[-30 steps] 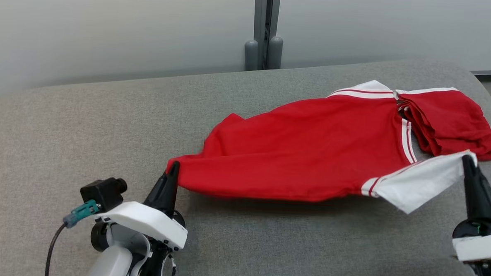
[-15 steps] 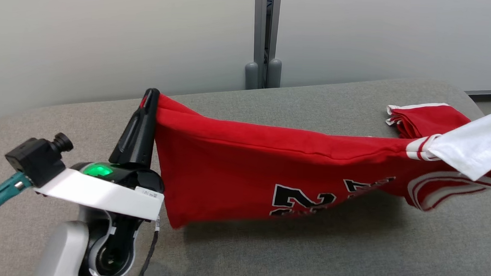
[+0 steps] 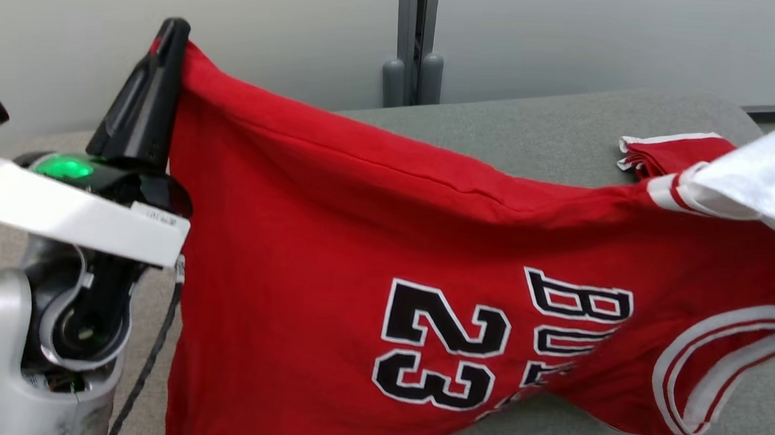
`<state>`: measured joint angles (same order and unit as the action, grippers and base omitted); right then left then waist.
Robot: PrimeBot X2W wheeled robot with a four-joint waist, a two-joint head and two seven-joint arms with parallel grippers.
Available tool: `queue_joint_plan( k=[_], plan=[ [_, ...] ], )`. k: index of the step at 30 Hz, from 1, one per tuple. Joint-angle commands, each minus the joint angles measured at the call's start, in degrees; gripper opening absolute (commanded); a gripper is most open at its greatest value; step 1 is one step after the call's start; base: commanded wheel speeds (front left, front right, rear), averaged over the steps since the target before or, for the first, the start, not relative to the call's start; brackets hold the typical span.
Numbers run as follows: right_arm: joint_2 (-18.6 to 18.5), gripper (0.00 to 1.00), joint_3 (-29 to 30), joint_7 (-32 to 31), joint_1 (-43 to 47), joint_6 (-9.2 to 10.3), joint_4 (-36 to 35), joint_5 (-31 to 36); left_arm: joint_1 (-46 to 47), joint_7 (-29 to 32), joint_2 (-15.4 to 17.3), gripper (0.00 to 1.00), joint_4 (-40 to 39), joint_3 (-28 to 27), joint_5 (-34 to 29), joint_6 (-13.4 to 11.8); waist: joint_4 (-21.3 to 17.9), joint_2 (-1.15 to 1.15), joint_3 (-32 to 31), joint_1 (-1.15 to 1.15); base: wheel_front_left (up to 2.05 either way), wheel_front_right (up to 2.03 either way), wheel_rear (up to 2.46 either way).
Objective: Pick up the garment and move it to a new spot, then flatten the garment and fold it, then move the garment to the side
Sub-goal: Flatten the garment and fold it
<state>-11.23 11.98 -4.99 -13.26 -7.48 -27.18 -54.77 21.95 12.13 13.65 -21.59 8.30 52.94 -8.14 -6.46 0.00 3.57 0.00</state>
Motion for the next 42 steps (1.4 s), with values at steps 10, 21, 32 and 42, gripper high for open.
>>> queue_joint_plan(
  k=[10, 21, 32, 42],
  plan=[
    [2.55, 0.00, -8.30, -1.79, -33.01, -0.02, 16.27, 7.41, 29.68, 2.34, 5.50, 0.00, 20.34, -0.27, -6.91, 0.31, -0.55, 0.00, 16.21, 0.00, 0.00, 0.00, 0.00],
    [7.90, 0.00, -14.54, 13.89, -74.03, -0.01, 41.94, 17.00, 71.43, -14.46, 7.69, 0.00, 47.60, 2.90, -20.62, 6.65, -6.14, 0.00, 30.95, 0.00, 0.00, 0.00, 0.00],
    [7.75, 0.00, -31.80, 19.92, -62.68, -0.02, 47.74, 8.56, 69.78, -24.07, 7.08, 0.00, 69.84, 3.72, -19.74, 12.77, -7.91, 0.00, 39.59, 0.00, 0.00, 0.00, 0.00],
    [3.25, 0.00, -33.40, 20.29, -52.46, -0.02, 41.01, 5.04, 66.77, -21.52, 5.67, 0.00, 73.26, 4.12, -14.69, 15.19, -5.78, 0.00, 37.27, 0.00, 0.00, 0.00, 0.00]
  ],
)
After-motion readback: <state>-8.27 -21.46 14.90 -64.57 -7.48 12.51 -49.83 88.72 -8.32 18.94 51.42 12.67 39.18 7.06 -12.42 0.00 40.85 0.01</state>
